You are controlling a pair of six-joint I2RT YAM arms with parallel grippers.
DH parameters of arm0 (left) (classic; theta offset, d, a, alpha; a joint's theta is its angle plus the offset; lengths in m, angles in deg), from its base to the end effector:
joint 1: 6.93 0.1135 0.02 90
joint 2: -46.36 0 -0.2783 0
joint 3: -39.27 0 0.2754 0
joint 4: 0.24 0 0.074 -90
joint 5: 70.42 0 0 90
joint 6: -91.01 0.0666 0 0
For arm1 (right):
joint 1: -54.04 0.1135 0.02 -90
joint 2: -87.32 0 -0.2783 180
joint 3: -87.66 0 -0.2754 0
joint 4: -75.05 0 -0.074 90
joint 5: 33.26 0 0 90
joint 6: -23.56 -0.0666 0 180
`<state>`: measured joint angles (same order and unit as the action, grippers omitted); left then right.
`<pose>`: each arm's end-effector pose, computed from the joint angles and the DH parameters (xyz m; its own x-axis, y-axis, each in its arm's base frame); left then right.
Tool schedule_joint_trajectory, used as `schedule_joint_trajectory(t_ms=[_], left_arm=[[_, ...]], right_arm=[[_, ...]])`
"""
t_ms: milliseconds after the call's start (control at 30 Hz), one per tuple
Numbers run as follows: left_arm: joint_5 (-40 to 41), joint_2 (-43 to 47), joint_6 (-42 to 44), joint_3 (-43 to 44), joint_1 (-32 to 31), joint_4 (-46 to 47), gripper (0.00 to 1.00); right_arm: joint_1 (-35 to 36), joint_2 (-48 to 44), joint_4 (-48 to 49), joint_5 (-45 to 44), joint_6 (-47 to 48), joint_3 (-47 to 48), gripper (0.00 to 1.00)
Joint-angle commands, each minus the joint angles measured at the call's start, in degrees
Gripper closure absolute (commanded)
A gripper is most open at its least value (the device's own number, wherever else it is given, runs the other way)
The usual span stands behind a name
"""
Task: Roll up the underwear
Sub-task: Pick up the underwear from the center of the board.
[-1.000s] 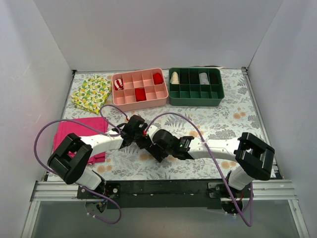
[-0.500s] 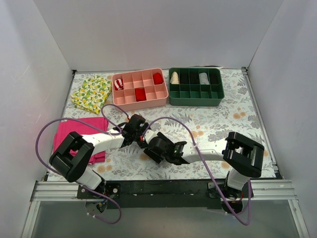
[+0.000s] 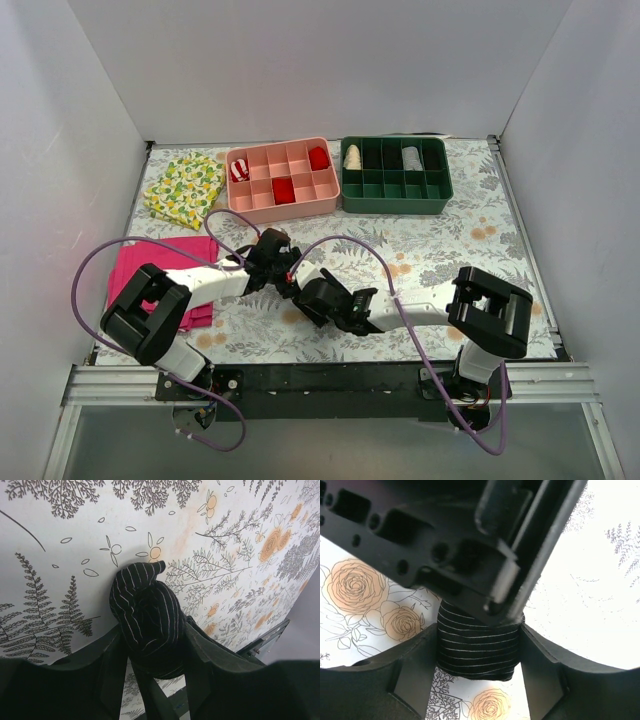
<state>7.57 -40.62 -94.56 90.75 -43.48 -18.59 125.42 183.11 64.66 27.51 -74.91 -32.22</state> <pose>0.2421 -0.1967 0.1191 -0.6149 -0.7560 0.2245 -0.7117 0.4094 -0.5708 0.1469 0.3341 0.1347 -0.3333 -0.5866 -0.7381 -0.6771 0.6937 -0.2456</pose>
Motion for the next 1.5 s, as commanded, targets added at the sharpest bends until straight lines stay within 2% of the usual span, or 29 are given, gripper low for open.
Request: schedule_joint_trajectory(t_ms=[0,33,67,133,200,300,333,367,400,433,500,533,733,1133,1467], left_arm=[[-0.1,-1.8,3.5,-0.8,0.8,-5.6,0.83],[-0.5,-1.8,3.8,-0.4,1.0,-5.8,0.82],[-0.6,-1.9,4.0,-0.2,1.3,-5.9,0.82],[-0.8,-1.6,4.4,0.4,1.7,-6.2,0.82],[-1.1,-1.5,5.0,0.9,2.2,-6.8,0.81],[-1.2,-1.4,5.6,2.2,3.2,-7.8,0.76],[-1.1,-1.0,5.7,2.6,3.4,-8.4,0.73],[-1.1,-0.8,5.9,3.4,3.9,-8.7,0.70],[-0.8,-0.6,6.0,3.6,4.3,-8.8,0.65],[-0.6,-0.1,6.0,4.0,5.2,-9.4,0.54],[-0.4,1.3,6.3,5.2,6.1,-9.9,0.46],[-0.2,1.9,6.4,5.7,7.0,-10.5,0.36],[3.2,6.6,6.7,9.4,10.1,-14.6,0.20],[4.6,14.8,7.5,9.9,11.8,-18.1,0.16],[2.9,16.1,9.2,8.8,11.9,-17.4,0.13]], right_arm=[[-0.1,5.6,-10.5,1.1,-3.3,-4.3,0.36],[-0.1,6.1,-10.8,1.4,-3.7,-4.5,0.48],[0.0,6.3,-11.0,1.6,-4.2,-4.5,0.54],[0.0,6.5,-11.0,1.9,-4.6,-4.5,0.74],[0.0,6.7,-11.8,1.8,-5.2,-4.2,0.75],[0.0,6.7,-12.8,2.8,-6.0,-3.1,0.86],[0.0,6.1,-12.9,3.7,-6.8,-3.0,0.94],[-0.1,5.6,-12.9,4.3,-7.3,-2.9,0.97],[-0.1,4.6,-13.2,4.6,-8.0,-2.8,0.99],[-0.3,4.1,-13.4,5.1,-9.2,-2.5,0.99],[-0.5,3.0,-15.1,5.4,-10.2,-1.6,0.99],[-0.9,2.6,-15.5,5.9,-11.1,-1.2,0.99],[-4.4,-2.3,-18.4,8.2,-12.5,1.2,0.99],[-15.6,-10.6,-25.6,10.4,-8.6,6.3,0.99],[-26.1,-14.2,-30.6,10.6,-3.1,12.9,0.99]])
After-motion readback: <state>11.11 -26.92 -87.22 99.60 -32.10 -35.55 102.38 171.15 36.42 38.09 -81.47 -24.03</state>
